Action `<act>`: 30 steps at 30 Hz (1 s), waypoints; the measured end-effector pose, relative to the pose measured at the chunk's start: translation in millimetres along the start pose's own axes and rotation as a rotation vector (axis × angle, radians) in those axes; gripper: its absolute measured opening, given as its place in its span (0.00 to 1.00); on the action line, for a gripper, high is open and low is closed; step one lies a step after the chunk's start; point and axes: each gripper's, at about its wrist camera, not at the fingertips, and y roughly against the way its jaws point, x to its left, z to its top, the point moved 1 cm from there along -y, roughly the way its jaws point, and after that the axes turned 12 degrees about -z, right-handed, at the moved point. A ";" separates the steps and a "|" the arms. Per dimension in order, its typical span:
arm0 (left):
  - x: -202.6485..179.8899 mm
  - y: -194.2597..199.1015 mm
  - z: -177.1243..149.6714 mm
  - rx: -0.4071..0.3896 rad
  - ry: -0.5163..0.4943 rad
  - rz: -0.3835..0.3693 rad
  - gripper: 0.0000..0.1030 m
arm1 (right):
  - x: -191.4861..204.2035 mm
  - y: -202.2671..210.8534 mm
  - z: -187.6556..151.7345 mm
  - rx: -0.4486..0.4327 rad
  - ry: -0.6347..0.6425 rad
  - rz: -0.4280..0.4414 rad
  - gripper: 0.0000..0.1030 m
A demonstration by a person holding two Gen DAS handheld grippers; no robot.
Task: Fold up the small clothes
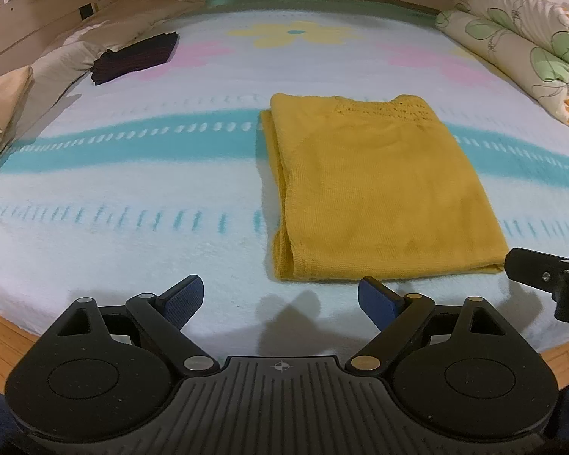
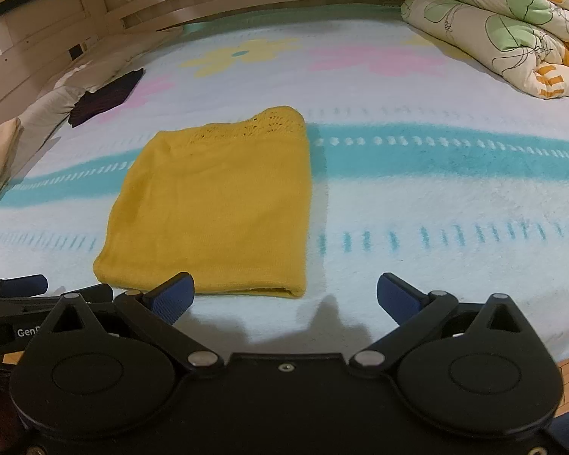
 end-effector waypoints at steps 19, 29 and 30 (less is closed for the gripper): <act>-1.7 -1.4 0.2 0.008 0.001 -0.013 0.86 | 1.6 -0.4 -0.3 0.004 -0.001 0.007 0.99; -2.9 -2.1 0.0 0.012 -0.001 -0.024 0.86 | 3.0 -0.4 -0.9 0.007 0.001 0.011 0.99; -2.9 -2.2 0.2 0.012 -0.001 -0.025 0.86 | 3.6 -0.2 -1.2 0.007 0.003 0.012 0.99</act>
